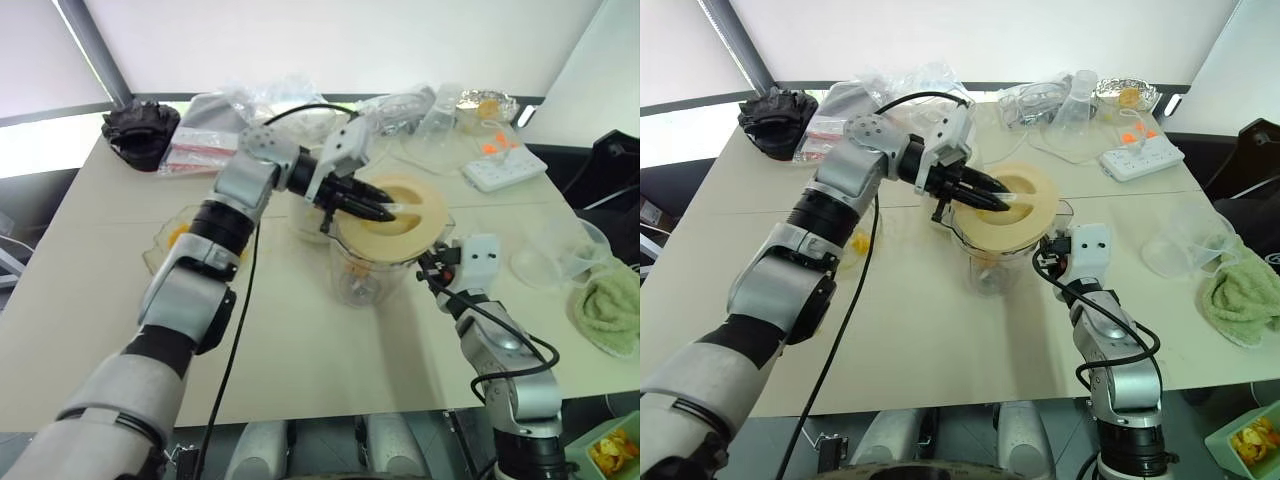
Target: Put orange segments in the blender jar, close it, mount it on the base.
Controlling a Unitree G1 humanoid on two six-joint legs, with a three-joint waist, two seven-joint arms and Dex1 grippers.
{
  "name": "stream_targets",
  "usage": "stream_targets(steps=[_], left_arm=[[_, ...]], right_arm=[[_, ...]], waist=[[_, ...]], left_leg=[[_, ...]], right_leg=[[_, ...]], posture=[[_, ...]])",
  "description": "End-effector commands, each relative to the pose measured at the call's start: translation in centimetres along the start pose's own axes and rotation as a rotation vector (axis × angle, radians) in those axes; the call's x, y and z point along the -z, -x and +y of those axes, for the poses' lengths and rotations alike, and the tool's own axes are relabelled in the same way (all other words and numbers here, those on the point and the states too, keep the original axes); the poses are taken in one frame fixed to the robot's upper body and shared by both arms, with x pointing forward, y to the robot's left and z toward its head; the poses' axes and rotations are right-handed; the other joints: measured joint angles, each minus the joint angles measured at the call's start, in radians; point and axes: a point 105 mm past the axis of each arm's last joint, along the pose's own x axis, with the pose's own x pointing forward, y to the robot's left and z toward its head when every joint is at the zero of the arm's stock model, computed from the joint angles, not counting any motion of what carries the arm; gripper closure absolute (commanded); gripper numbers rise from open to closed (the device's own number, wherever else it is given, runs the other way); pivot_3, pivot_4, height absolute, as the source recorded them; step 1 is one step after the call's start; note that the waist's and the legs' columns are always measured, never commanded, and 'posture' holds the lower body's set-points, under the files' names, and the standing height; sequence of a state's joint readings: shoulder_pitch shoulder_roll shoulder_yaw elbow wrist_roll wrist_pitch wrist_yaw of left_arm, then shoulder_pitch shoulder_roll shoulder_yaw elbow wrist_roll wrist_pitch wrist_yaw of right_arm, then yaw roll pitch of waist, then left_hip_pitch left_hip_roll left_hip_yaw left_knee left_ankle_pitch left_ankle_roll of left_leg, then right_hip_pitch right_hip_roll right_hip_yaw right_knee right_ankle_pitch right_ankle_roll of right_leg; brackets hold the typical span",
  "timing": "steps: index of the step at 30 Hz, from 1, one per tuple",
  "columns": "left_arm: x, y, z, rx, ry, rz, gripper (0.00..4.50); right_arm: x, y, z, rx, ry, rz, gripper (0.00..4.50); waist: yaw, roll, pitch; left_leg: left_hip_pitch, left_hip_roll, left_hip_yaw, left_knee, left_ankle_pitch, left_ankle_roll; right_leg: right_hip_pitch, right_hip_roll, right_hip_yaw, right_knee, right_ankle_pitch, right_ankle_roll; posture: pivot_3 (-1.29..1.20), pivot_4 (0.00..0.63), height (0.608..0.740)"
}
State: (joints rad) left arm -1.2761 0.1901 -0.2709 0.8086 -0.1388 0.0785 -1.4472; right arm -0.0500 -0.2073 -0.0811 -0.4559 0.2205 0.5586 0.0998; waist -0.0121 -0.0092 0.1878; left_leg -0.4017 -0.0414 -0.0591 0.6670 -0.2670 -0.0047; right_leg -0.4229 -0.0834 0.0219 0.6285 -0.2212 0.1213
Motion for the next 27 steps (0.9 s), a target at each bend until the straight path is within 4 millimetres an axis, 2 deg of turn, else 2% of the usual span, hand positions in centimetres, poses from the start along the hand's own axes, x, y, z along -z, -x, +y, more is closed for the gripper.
stream_targets(steps=[1, 6, 12, 19, 27], left_arm=[[2.3, -0.5, -0.3, 0.011, 0.009, 0.114, 4.21], [2.9, 0.1, -1.1, 0.068, 0.004, 0.136, 4.21], [2.6, 1.3, -1.6, 0.09, 0.036, 0.123, 4.21], [4.0, 2.9, -2.6, 0.107, 0.073, 0.201, 4.21], [6.2, 1.4, -2.3, 0.02, 0.097, 0.301, 4.21]], right_arm=[[-2.5, 0.5, 1.0, -0.033, 0.007, -0.103, 3.7], [-2.4, 0.6, 0.8, -0.029, 0.008, -0.1, 3.7], [-2.3, 0.5, 0.7, -0.029, 0.009, -0.095, 3.7], [-2.2, 0.2, 0.4, -0.039, 0.019, -0.089, 3.7], [-2.3, 0.0, 0.4, -0.044, 0.026, -0.094, 3.7]], waist=[[-0.001, 0.0, 0.0], [-0.002, 0.0, 0.0], [-0.003, 0.0, 0.0], [-0.001, 0.0, 0.0], [-0.002, 0.0, -0.001]], left_leg=[[0.0, 0.0, 0.0, 0.0, 0.0, 0.0], [0.0, 0.0, 0.0, 0.0, 0.0, 0.0], [0.001, 0.0, 0.0, 0.0, 0.0, 0.0], [0.001, 0.001, -0.001, 0.0, 0.0, 0.0], [0.007, 0.001, 0.0, -0.002, 0.0, 0.0]], right_leg=[[0.0, 0.0, 0.0, 0.0, 0.0, 0.0], [0.0, 0.0, 0.0, 0.0, 0.0, 0.0], [0.0, 0.0, 0.0, 0.0, 0.0, 0.0], [0.001, 0.0, 0.0, 0.0, 0.0, 0.0], [0.007, 0.0, 0.0, -0.001, 0.0, 0.0]], posture=[[0.0, 0.15, 0.74], [0.0, 0.15, 0.74], [0.0, 0.15, 0.74], [0.0, 0.15, 0.74], [0.0, 0.15, 0.74]])
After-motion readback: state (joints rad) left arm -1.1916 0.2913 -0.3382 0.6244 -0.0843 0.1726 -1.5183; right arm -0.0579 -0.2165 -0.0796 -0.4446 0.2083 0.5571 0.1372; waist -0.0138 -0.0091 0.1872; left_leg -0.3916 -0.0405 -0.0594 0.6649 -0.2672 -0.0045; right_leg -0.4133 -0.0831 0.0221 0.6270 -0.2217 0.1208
